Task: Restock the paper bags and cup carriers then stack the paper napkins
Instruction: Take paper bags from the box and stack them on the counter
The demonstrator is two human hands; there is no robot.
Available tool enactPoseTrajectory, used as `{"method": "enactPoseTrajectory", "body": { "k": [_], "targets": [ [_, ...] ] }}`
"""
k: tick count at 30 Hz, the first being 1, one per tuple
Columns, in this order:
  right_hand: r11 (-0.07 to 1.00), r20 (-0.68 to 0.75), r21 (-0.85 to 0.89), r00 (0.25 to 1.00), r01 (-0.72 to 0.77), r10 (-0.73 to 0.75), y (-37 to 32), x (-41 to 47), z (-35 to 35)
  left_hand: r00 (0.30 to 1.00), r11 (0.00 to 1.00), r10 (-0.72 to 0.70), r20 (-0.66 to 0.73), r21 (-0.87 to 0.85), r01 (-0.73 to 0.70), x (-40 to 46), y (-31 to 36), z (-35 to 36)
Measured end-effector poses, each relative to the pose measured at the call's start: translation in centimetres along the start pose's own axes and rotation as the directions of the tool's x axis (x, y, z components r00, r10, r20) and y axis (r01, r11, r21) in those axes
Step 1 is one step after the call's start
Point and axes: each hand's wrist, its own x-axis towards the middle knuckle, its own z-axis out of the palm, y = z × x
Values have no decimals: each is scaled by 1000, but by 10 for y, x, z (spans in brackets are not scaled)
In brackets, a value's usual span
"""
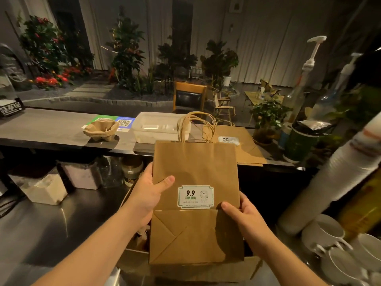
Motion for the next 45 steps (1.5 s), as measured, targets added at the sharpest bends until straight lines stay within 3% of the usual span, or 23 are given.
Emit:
{"method": "enactPoseTrajectory", "body": {
  "k": [8, 13, 19, 24, 32, 38, 42, 45],
  "targets": [
    [996, -165, 79, 986, 43, -29, -37, 32, -40, 991, 988, 77, 113, 123, -91, 45, 43, 47],
    [996, -203, 65, 978, 63, -49, -80, 77, -75, 979, 952, -8, 202, 301, -54, 76, 46, 65],
    [988, -164, -150, 984, 42, -67, -114, 137, -96, 995, 936, -24, 93, 351, -10, 122, 42, 85],
    [936, -251, -351, 960, 31, -126, -131, 173, -106, 997, 946, 17, 73, 323, -39, 153, 42, 107],
    [857, -344, -507, 933, -90, -105, -122, 209, -115, 1000, 899, -7, 16, 438, -1, 195, 36, 131],
    [834, -402, -527, 912, -162, -77, -114, 227, -118, 1000, 871, -19, -9, 491, 21, 214, 35, 142],
    [780, -406, -592, 911, -205, -69, -106, 230, -121, 999, 806, -33, 6, 591, 23, 223, 33, 144],
    [730, -416, -639, 907, -242, -64, -97, 223, -126, 998, 672, -46, 42, 741, 0, 221, 33, 143]
  ]
}}
